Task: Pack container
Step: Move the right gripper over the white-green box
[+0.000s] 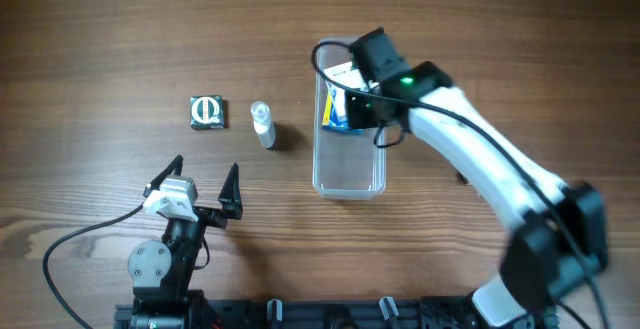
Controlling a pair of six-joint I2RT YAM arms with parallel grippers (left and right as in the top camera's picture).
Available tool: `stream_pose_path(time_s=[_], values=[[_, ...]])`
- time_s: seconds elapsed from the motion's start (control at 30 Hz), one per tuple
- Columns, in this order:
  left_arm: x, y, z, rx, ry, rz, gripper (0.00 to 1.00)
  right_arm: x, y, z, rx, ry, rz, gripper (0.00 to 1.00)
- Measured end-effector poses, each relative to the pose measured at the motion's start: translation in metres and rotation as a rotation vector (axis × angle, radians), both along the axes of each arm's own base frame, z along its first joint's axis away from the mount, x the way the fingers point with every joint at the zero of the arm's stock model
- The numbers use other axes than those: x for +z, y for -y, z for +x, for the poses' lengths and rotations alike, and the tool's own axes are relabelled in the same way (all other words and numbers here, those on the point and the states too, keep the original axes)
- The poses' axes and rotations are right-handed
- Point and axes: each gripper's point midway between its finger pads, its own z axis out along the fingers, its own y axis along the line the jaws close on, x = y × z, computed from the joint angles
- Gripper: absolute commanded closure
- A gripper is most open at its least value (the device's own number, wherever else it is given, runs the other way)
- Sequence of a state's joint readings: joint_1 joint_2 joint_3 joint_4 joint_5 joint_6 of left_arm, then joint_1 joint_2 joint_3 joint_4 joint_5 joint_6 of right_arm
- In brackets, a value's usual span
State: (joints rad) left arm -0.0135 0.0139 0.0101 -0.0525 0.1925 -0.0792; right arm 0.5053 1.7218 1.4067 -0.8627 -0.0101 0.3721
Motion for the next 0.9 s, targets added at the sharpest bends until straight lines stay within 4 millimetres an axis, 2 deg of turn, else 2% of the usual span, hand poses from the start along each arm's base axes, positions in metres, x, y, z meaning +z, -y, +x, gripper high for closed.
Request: stream_pose_path(time_s=[0.03,0.07,0.13,0.2,0.27,0.37,0.47,0.57,0.67,0.8,0.9], values=[[0.0,0.0,0.0,0.0,0.0,0.0,0.0,0.017,0.004,-0.002,-0.006,0.027,0.015,0.78],[0.0,0.0,0.0,0.0,0.0,0.0,0.0,0.042,0.014,-0.01,-0.016,0.056,0.029,0.69],[0.0,0.0,0.0,0.0,0.0,0.0,0.0,0.083,0.04,-0.027,-0.057,0.111,0.035,0.58],[0.0,0.0,0.0,0.0,0.0,0.0,0.0,0.109,0.07,-0.051,-0.1,0.143,0.001,0.52],[0.0,0.0,0.0,0.0,0.0,0.0,0.0,0.122,0.092,-0.071,-0.127,0.154,-0.036,0.46],[0.0,0.0,0.0,0.0,0.0,0.0,0.0,0.126,0.127,-0.1,-0.185,0.114,-0.106,0.39],[0.0,0.0,0.0,0.0,0.0,0.0,0.0,0.122,0.15,-0.112,-0.24,0.064,-0.152,0.36],[0.0,0.0,0.0,0.0,0.0,0.0,0.0,0.121,0.168,-0.113,-0.278,0.047,-0.177,0.13],[0.0,0.0,0.0,0.0,0.0,0.0,0.0,0.119,0.178,-0.117,-0.261,0.025,-0.206,0.01],[0.0,0.0,0.0,0.0,0.0,0.0,0.0,0.115,0.191,-0.112,-0.222,0.002,-0.182,0.0],[0.0,0.0,0.0,0.0,0.0,0.0,0.0,0.1,0.201,-0.087,-0.19,-0.021,-0.182,0.0]])
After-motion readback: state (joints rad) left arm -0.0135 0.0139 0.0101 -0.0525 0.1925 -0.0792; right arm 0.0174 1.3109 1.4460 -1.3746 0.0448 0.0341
